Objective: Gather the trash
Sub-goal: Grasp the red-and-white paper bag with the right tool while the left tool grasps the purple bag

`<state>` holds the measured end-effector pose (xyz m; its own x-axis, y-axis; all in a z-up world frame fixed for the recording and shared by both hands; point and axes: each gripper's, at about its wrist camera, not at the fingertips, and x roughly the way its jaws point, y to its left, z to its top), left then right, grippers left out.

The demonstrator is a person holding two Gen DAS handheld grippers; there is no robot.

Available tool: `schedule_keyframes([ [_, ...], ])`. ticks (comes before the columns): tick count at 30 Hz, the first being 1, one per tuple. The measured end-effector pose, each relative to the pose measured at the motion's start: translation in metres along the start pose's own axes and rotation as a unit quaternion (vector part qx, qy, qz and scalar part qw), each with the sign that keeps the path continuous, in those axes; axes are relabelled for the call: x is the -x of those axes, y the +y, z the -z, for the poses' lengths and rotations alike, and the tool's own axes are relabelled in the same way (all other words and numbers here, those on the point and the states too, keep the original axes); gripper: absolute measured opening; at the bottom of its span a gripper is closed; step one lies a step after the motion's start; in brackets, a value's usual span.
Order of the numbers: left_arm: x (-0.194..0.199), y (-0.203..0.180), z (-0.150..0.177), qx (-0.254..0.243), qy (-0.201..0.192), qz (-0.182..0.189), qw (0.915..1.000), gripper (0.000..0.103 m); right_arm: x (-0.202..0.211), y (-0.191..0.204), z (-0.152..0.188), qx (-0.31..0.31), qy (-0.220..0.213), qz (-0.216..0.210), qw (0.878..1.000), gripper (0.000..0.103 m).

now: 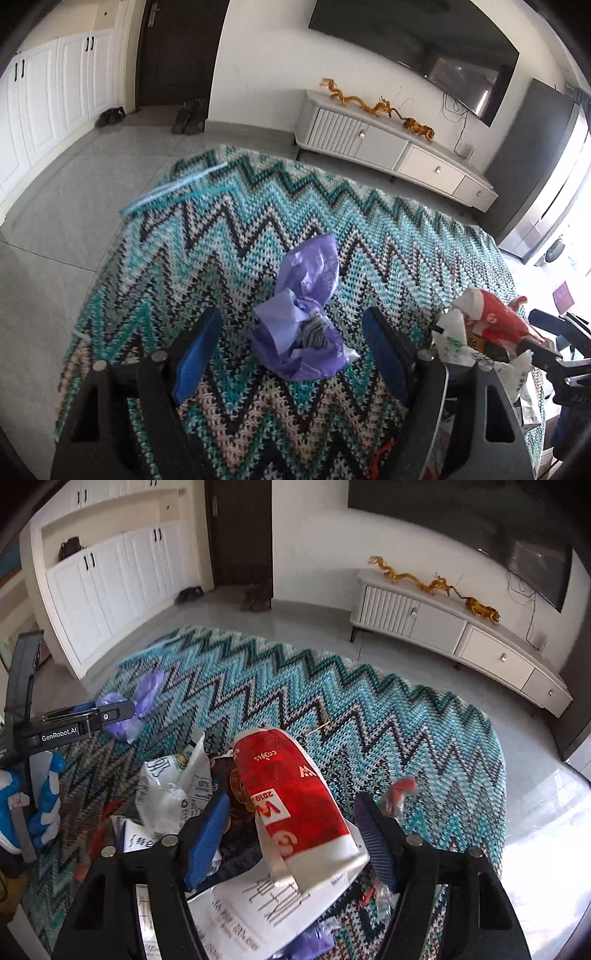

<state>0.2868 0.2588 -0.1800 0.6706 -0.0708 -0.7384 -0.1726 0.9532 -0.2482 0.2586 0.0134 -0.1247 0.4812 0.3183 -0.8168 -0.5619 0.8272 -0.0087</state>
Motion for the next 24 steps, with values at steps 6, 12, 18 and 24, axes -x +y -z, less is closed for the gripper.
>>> schedule_keyframes([
  [6,-0.010,0.003,0.005,0.003,0.010,0.011,0.9999,0.069,-0.009,-0.005,-0.001,0.001,0.011,-0.006,1.000,0.038],
  [12,-0.014,0.005,0.006,0.007,0.015,0.011,0.9998,0.047,-0.003,-0.019,0.000,-0.028,-0.004,-0.009,1.000,0.024],
  [18,-0.002,0.007,0.005,0.012,0.004,0.015,0.9998,0.043,0.016,-0.020,-0.002,-0.030,-0.029,0.001,0.999,0.007],
  [24,0.019,0.006,0.006,0.012,-0.006,0.021,0.9997,0.041,0.035,-0.011,-0.001,-0.022,-0.045,0.004,0.999,0.007],
])
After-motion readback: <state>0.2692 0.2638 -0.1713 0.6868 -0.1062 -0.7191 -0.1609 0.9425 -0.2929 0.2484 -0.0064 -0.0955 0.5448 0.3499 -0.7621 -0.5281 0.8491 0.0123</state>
